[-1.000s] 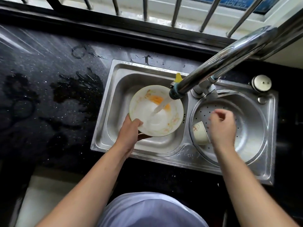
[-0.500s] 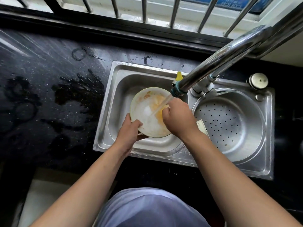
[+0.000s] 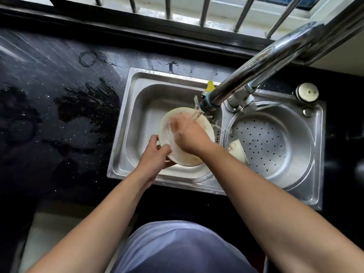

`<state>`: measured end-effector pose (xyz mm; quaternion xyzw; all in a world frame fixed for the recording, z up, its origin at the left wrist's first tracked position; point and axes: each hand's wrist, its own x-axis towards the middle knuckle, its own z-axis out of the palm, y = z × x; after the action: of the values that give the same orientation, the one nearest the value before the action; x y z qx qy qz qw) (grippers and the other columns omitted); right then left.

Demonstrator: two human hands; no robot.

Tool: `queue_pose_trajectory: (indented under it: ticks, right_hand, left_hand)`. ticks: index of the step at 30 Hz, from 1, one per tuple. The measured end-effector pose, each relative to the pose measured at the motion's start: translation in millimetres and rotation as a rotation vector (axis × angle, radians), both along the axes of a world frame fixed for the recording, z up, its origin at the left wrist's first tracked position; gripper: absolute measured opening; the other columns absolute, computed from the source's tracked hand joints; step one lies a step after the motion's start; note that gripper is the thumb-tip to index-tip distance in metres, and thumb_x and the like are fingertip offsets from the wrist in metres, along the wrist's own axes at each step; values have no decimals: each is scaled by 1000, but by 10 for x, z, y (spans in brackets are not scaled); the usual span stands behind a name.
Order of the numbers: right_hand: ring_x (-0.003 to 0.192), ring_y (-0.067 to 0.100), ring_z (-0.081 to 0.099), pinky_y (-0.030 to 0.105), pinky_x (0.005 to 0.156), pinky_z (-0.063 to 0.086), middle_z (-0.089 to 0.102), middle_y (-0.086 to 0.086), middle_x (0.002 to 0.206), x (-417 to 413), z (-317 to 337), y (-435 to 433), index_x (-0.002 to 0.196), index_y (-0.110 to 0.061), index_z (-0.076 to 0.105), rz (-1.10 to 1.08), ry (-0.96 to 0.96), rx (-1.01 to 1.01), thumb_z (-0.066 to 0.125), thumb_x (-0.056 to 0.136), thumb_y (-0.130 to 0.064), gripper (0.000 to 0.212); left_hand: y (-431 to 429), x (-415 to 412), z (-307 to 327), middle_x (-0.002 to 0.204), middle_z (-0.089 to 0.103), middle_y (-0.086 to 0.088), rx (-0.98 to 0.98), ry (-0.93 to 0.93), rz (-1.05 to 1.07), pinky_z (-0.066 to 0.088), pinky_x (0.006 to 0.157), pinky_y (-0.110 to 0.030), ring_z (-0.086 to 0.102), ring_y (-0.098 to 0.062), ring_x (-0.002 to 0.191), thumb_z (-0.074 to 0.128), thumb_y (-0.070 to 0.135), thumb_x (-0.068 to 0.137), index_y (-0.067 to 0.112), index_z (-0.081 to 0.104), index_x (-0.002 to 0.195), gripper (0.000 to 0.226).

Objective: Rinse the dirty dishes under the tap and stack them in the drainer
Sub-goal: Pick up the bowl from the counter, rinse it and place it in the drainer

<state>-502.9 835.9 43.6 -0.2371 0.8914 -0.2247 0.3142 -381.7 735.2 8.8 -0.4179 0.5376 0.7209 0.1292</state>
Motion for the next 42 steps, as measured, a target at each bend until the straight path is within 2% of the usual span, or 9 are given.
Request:
queue_pose_trajectory:
  ticks: [4, 7, 10, 15, 22, 28, 33, 37, 42]
  right_hand:
    - [85, 29, 59, 33, 68, 40, 66, 8, 84, 86, -125, 79, 81, -14, 69, 183, -220, 90, 57, 85, -17, 13]
    - [100, 35, 64, 32, 74, 46, 68, 15, 101, -31, -250, 168, 102, -8, 69, -28, -102, 305, 52, 90, -17, 23]
    - [92, 31, 61, 35, 75, 46, 65, 12, 107, 8, -267, -55, 121, -5, 60, -200, 1, 68, 49, 96, -21, 32]
    - [84, 33, 60, 36, 70, 43, 70, 12, 87, 279, -225, -102, 77, -14, 61, 24, -193, -74, 55, 87, -15, 12]
    - [104, 31, 62, 38, 89, 51, 66, 14, 116, -39, -366, -37, 120, -6, 63, -91, -61, 183, 49, 93, -8, 30]
    - [84, 33, 57, 30, 68, 34, 64, 11, 83, 237, -387, -26, 65, -17, 52, 48, -268, 131, 52, 89, -18, 24]
    - [102, 35, 65, 38, 83, 50, 68, 15, 109, -47, -504, 48, 114, -9, 65, -275, -84, 251, 49, 94, -18, 27]
    - [88, 34, 61, 39, 78, 49, 70, 12, 91, 180, -347, -159, 86, -11, 63, -100, -261, -78, 53, 91, -18, 13]
    - [100, 34, 63, 37, 80, 51, 71, 14, 107, 32, -477, 200, 102, -7, 69, -73, -191, 311, 52, 92, -18, 23]
  left_hand:
    - [-88, -6, -47, 86, 78, -2, 38, 8, 77, 63, 69, -34, 74, -22, 77, 61, 15, 77, 18, 58, 109, 33]
    - [-96, 23, -22, 83, 74, 0, 36, 9, 53, 65, 72, -37, 69, -22, 75, 59, 11, 74, 17, 57, 112, 38]
    - [-66, 35, 4, 100, 69, -16, 81, -16, 65, 66, 80, -44, 69, -29, 82, 55, 5, 83, 9, 53, 119, 37]
    - [-23, 80, 55, 118, 72, -20, 151, 5, 148, 64, 86, -50, 72, -34, 97, 53, 3, 97, 16, 53, 126, 32]
    - [61, 116, -36, 108, 68, -16, 132, -51, 90, 65, 75, -40, 71, -30, 85, 53, -2, 88, 10, 51, 118, 33]
    - [-27, 80, -106, 117, 70, -17, 171, -16, 169, 64, 80, -42, 71, -33, 99, 52, 0, 95, 21, 54, 118, 31]
    - [72, 62, -114, 109, 65, -14, 97, -18, 79, 64, 75, -35, 66, -28, 90, 52, -3, 91, 14, 50, 117, 31]
    - [101, 7, -104, 115, 72, -16, 137, -13, 121, 65, 75, -37, 75, -30, 97, 57, 6, 97, 16, 53, 120, 26]
    - [57, 82, -102, 114, 64, -15, 140, -25, 114, 64, 77, -37, 67, -34, 98, 52, -4, 90, 9, 48, 124, 37]
